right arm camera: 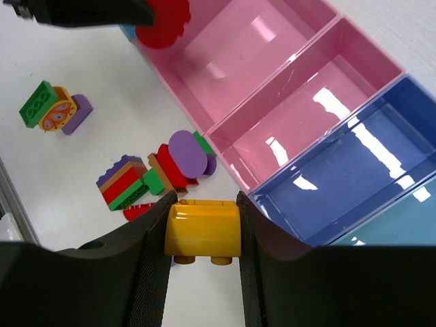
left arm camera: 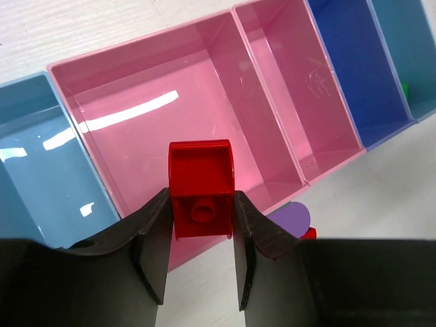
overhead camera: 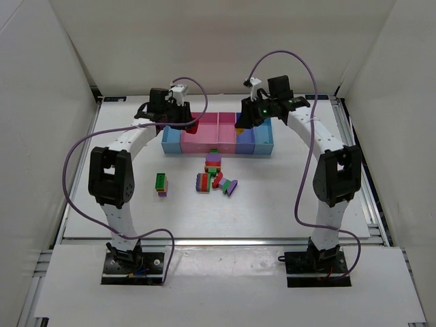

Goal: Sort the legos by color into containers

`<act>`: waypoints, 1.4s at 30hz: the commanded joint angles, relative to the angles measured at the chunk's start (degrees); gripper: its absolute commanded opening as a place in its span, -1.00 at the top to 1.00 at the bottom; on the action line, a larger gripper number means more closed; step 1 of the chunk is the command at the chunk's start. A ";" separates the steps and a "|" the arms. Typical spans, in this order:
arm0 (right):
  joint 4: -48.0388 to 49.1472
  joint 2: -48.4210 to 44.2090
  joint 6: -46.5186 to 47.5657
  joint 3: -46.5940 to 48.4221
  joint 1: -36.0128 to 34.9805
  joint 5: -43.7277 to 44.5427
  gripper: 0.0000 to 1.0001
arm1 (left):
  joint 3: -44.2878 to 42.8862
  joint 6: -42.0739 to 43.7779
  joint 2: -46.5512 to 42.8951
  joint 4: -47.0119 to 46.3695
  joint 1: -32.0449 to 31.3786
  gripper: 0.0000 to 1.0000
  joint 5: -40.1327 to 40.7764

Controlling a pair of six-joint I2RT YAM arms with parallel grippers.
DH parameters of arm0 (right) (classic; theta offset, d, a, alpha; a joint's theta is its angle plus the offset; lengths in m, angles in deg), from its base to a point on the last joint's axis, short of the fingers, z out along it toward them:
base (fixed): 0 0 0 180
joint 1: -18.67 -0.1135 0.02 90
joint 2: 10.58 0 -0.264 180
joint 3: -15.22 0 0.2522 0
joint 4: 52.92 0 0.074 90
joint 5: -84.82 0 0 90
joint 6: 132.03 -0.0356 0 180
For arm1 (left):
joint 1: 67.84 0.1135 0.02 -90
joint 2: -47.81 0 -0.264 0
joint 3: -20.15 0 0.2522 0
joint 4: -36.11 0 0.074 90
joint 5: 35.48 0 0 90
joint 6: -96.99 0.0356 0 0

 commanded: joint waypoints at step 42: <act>9.24 7.82 -9.47 1.51 -0.82 19.91 1.00 | 15.37 -1.96 -27.82 -4.39 3.28 -0.56 9.47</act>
